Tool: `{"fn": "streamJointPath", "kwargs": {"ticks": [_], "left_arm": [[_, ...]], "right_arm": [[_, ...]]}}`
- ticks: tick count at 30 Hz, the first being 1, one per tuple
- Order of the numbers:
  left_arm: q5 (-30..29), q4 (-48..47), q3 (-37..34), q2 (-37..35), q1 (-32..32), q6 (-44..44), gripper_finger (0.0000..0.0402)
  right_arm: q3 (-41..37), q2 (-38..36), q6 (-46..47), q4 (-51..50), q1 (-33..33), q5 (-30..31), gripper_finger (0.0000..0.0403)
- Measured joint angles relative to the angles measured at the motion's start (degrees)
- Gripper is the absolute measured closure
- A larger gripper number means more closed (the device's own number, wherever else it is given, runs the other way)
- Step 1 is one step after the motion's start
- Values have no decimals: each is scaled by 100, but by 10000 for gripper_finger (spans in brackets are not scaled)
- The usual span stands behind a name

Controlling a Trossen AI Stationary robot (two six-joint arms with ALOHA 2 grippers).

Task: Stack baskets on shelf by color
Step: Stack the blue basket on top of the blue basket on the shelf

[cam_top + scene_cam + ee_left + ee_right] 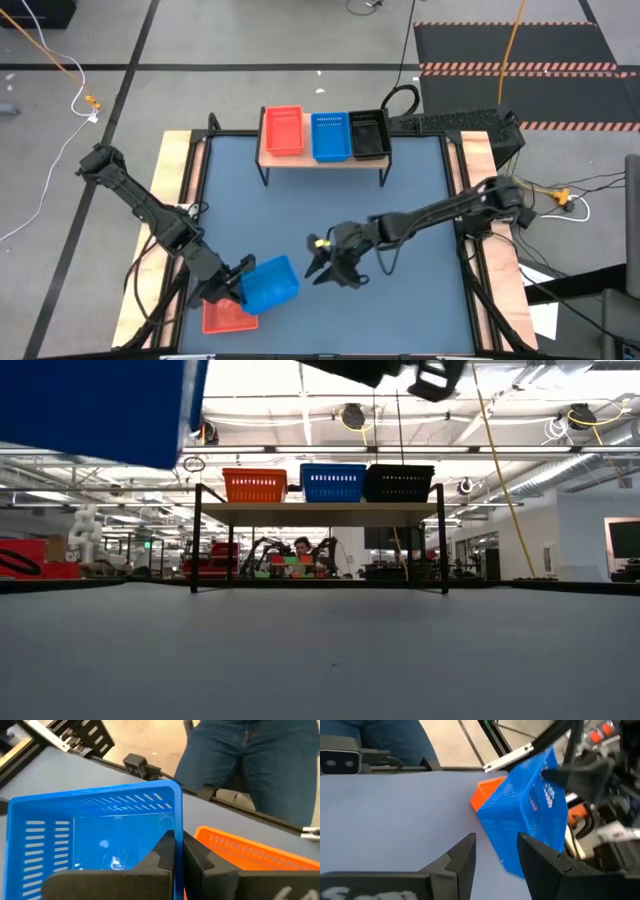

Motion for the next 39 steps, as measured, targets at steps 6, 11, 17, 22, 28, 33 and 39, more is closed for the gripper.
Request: {"fn": "streamJointPath", "kwargs": {"ticks": [6, 11, 17, 22, 28, 33, 39], "left_arm": [[715, 176, 0, 0, -1, 364, 394], [791, 201, -2, 0, -1, 456, 386], [955, 202, -4, 105, 32, 825, 394], [1036, 263, -4, 400, 131, 999, 384], [1239, 423, -4, 612, 338, 1308, 391], [1286, 575, -4, 597, 531, 1730, 382], [1413, 582, -11, 595, 811, 1718, 392]], "right_arm": [[664, 540, -190, 84, 27, -495, 266], [975, 934, -191, 132, 25, -888, 266], [1007, 1251, -190, 668, 19, -914, 266], [1009, 1328, -147, 1064, -31, -887, 266], [1009, 1328, 153, 970, -56, -1449, 273], [1009, 1322, 271, 670, -54, -1611, 312], [1007, 1318, 531, 400, -56, -1698, 379]]}}
